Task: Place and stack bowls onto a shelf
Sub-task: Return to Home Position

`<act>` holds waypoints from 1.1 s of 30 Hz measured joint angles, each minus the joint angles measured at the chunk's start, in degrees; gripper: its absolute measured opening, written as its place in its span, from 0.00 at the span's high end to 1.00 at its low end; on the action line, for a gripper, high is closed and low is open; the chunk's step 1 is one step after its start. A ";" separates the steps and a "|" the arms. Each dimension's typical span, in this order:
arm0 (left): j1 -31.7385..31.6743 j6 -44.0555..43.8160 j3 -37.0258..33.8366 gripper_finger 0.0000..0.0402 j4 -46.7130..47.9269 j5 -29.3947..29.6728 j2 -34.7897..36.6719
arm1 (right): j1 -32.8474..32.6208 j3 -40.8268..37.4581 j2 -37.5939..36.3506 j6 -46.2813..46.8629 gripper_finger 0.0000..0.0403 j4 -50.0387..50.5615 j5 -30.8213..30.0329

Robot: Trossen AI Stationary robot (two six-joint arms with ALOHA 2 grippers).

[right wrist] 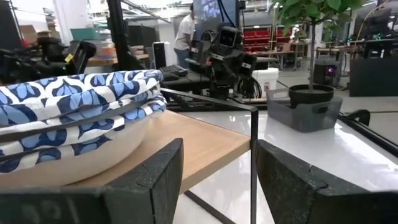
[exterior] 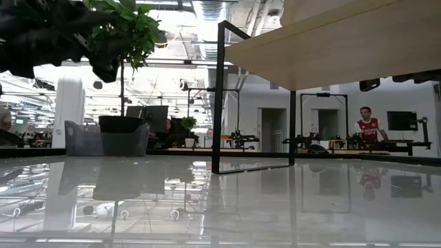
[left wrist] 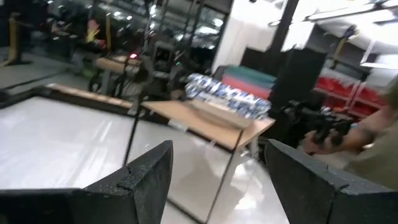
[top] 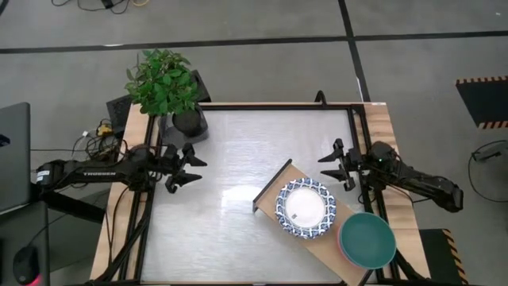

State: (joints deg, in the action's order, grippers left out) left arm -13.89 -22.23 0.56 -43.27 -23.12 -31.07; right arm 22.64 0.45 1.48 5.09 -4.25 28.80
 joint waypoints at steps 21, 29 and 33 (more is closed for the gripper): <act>0.09 -3.77 1.29 0.40 4.14 6.98 18.47 | 0.04 0.00 0.00 1.91 0.44 0.34 -0.46; 0.61 3.86 1.32 0.40 30.56 16.94 30.76 | 0.09 -0.02 0.00 0.89 0.44 0.39 -0.63; 0.72 2.32 0.05 0.40 36.41 18.95 30.77 | 0.64 -0.02 0.87 0.13 0.44 0.40 -0.61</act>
State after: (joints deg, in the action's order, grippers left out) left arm -13.17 -19.91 0.61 -6.85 -4.17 -0.30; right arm 23.28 0.43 2.35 5.21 -3.85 28.18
